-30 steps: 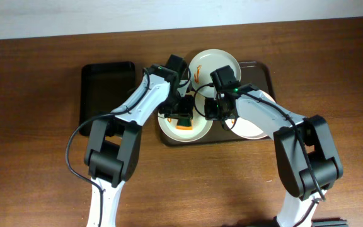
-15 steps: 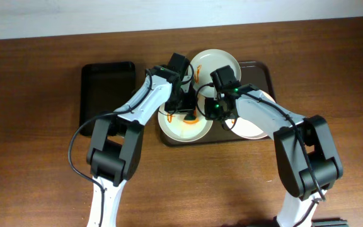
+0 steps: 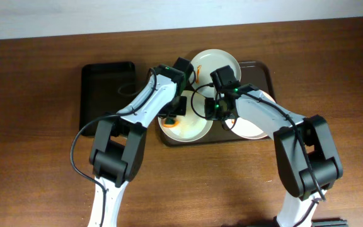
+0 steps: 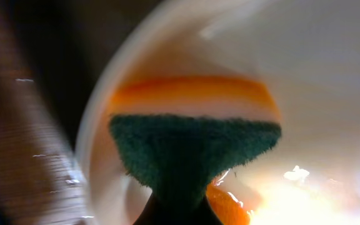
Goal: Clean dirty plates on tray and stack at the side
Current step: 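Scrub the front-left plate with the sponge while the right gripper holds it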
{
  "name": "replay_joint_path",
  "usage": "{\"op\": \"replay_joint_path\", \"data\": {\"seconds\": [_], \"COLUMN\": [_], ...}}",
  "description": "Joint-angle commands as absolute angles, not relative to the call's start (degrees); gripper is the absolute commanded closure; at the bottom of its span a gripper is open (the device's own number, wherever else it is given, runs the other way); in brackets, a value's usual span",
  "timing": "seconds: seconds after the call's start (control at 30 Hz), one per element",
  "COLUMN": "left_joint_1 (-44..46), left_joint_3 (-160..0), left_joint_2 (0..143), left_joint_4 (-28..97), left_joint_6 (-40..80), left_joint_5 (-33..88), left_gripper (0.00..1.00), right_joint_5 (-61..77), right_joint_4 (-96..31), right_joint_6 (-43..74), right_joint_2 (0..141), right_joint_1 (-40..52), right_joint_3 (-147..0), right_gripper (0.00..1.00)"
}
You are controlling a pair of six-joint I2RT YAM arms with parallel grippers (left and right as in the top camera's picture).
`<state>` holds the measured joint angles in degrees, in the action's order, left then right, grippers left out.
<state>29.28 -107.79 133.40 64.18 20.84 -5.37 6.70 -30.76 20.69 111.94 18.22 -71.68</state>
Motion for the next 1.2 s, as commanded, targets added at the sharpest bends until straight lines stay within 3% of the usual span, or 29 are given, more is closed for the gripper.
{"op": "replay_joint_path", "data": {"seconds": [0.0,0.13,0.37,0.63,0.87,1.17], "left_joint_1": [27.6,27.6,27.7,28.7,28.7,28.7], "left_joint_3": [-109.2,-116.0,-121.7,-118.9,-118.9,-119.6], "left_joint_2": [135.3,135.3,135.4,142.8,143.6,143.6], "left_joint_4": [65.5,67.4,69.3,67.6,70.3,73.5], "left_joint_6": [21.4,21.5,21.5,23.6,23.6,23.6], "left_joint_5": [-23.1,-19.9,5.3,7.5,-16.1,-31.8], "left_gripper": [1.00,1.00,1.00,1.00,1.00,1.00], "right_joint_5": [5.8,5.7,5.8,5.8,5.8,5.8], "right_joint_4": [-30.6,-30.6,-30.6,-30.7,-30.7,-30.8], "right_joint_6": [20.4,20.4,20.4,20.4,20.4,20.4], "right_joint_2": [111.9,111.9,111.9,111.9,111.9,111.9], "right_joint_1": [18.7,18.7,18.7,18.7,18.7,18.7], "right_joint_3": [-71.8,-71.8,-71.8,-71.8,-71.8,-71.8], "right_gripper": [0.96,0.96,0.96,0.96,0.96,0.96]}}
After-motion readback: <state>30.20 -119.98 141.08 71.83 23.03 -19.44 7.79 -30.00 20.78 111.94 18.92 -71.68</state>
